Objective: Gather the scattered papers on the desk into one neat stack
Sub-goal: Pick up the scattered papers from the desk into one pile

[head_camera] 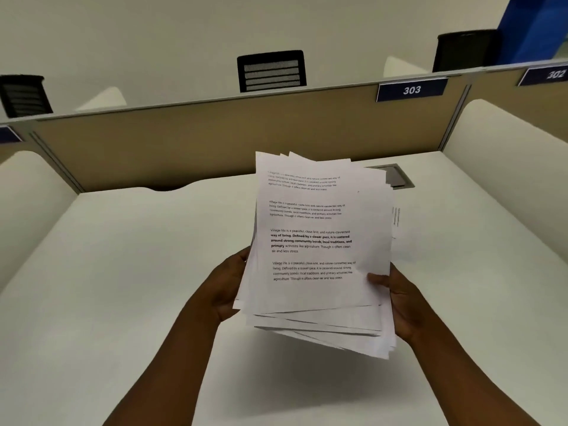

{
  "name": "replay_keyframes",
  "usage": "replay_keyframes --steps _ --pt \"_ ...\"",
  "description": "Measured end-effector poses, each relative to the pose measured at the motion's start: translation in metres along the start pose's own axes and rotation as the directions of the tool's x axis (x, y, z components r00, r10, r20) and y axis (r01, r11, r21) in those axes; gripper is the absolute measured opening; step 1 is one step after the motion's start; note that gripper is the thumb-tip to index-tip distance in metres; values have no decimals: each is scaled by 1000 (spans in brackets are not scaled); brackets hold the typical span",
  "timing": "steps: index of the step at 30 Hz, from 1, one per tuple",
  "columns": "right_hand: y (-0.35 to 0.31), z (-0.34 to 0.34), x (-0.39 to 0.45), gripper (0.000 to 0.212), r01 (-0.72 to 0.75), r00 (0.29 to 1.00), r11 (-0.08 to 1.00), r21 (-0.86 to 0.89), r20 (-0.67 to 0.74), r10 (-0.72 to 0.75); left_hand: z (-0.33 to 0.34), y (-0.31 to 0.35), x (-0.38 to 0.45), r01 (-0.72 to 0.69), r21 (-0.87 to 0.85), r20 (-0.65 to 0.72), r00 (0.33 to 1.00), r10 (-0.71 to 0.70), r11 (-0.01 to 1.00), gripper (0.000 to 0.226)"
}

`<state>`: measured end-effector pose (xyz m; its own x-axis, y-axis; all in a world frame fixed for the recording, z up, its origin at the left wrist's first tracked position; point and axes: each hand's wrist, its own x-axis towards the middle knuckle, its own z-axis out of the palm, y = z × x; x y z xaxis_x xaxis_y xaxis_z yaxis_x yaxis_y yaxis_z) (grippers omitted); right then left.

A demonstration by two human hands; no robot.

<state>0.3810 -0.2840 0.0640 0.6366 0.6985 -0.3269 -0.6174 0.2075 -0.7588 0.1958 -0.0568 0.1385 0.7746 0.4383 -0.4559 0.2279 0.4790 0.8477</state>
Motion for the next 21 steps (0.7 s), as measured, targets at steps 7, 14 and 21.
replay_keyframes --steps 7,14,21 --pt "22 4 1 65 -7 1000 960 -279 27 15 -19 -30 -3 145 -126 -64 986 -154 981 47" --pt "46 -4 6 79 -89 994 931 -354 23 104 -34 -57 -11 246 -67 42 969 -244 967 44" --pt "39 7 11 49 -139 981 966 -217 99 164 -47 -67 -9 161 55 -20 987 -160 985 47"
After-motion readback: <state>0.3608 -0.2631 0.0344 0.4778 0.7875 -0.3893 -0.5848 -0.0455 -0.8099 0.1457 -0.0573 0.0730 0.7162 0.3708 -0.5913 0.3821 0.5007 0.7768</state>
